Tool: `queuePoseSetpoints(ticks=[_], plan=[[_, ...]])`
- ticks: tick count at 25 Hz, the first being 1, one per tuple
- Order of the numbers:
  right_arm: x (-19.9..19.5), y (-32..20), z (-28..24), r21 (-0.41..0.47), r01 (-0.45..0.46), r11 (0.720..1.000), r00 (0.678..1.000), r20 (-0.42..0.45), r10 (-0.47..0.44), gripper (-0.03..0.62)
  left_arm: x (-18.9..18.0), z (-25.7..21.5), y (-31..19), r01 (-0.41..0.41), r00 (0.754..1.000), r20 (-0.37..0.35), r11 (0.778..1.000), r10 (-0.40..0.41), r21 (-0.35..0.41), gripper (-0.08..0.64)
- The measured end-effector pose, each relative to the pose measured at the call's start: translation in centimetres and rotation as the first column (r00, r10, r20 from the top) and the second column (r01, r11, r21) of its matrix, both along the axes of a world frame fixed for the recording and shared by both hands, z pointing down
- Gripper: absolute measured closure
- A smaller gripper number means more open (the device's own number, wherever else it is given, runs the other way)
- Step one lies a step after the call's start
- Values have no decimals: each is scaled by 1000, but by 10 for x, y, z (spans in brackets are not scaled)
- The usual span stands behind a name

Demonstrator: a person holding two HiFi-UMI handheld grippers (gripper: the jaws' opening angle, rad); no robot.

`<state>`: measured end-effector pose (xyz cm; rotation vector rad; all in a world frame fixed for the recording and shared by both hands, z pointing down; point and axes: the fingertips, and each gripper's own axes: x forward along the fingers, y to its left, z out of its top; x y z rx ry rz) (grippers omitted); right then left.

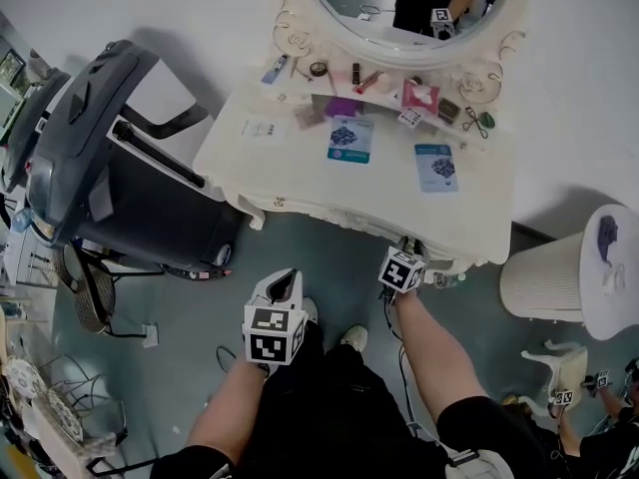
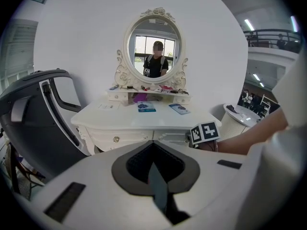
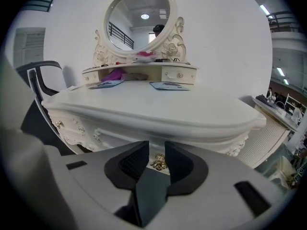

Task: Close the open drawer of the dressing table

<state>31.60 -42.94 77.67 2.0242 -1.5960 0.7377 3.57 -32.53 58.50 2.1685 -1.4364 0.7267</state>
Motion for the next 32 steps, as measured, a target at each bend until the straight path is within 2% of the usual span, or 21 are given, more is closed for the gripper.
queuePoseSetpoints(ticks=[4,7,11,14,17,21,25,28,30,32], plan=[[-8,-3,-9,35,32,999,999,30,-33,506,-3,0,-4,-2,1000,2,1000,2,6,565],[-20,7,-22,43,74,996,997,35,-76,569,3,-4,-13,-16,1000,-11,1000,16,22,565],[-28,34,-43,58,101,993,994,44,-104,581,19,-19,-28,-54,998,-42,996,57,66,565],[-34,46,-79,97,118,988,989,74,-126,581,36,-34,-41,-90,992,-78,990,99,107,565],[-32,45,-133,194,125,973,988,71,-141,581,55,-51,-53,-132,983,-110,978,151,162,565],[-14,40,-222,365,90,926,992,52,-117,581,81,-77,-63,-178,969,-127,954,213,240,565],[-3,41,-310,538,76,839,996,-2,-89,581,92,-109,-76,-160,963,-154,932,219,327,565],[0,52,-354,617,75,783,997,-34,-69,583,96,-126,-83,-169,960,-146,909,240,382,563],[-1,58,-367,634,85,769,996,-54,-66,583,98,-132,-86,-178,957,-145,903,252,391,564],[-3,61,-369,633,96,768,995,-64,-71,583,100,-136,-89,-181,954,-151,900,258,398,564]])
